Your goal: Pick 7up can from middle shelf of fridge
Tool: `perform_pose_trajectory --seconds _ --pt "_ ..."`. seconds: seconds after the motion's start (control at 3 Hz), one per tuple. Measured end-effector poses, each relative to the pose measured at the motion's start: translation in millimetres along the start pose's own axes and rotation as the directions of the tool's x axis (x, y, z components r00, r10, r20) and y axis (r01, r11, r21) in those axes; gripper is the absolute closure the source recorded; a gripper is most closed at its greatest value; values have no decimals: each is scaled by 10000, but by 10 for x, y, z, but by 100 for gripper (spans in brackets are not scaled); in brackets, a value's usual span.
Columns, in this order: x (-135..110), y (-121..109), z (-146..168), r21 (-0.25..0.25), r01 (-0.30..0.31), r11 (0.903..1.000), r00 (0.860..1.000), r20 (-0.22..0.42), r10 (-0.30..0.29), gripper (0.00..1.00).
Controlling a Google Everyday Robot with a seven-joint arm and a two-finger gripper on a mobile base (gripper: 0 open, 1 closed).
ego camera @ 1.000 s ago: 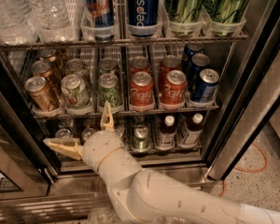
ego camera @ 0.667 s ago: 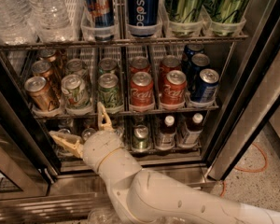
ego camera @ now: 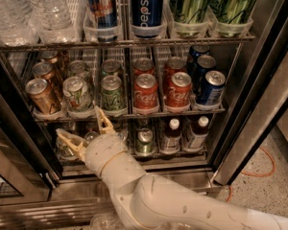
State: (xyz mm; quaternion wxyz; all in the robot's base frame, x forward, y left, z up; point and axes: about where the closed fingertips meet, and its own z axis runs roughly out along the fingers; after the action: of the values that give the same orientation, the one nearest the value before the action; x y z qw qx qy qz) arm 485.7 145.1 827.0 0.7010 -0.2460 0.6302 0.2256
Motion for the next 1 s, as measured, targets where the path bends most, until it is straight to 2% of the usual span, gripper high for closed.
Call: perform_pose_trajectory --seconds 0.33,0.67,1.0 --pt "0 0 1 0 6 10000 10000 0 -6 19" --pt "1 2 3 -2 26 10000 10000 -1 -26 35" --pt "5 4 9 -11 51 10000 10000 -7 -51 45"
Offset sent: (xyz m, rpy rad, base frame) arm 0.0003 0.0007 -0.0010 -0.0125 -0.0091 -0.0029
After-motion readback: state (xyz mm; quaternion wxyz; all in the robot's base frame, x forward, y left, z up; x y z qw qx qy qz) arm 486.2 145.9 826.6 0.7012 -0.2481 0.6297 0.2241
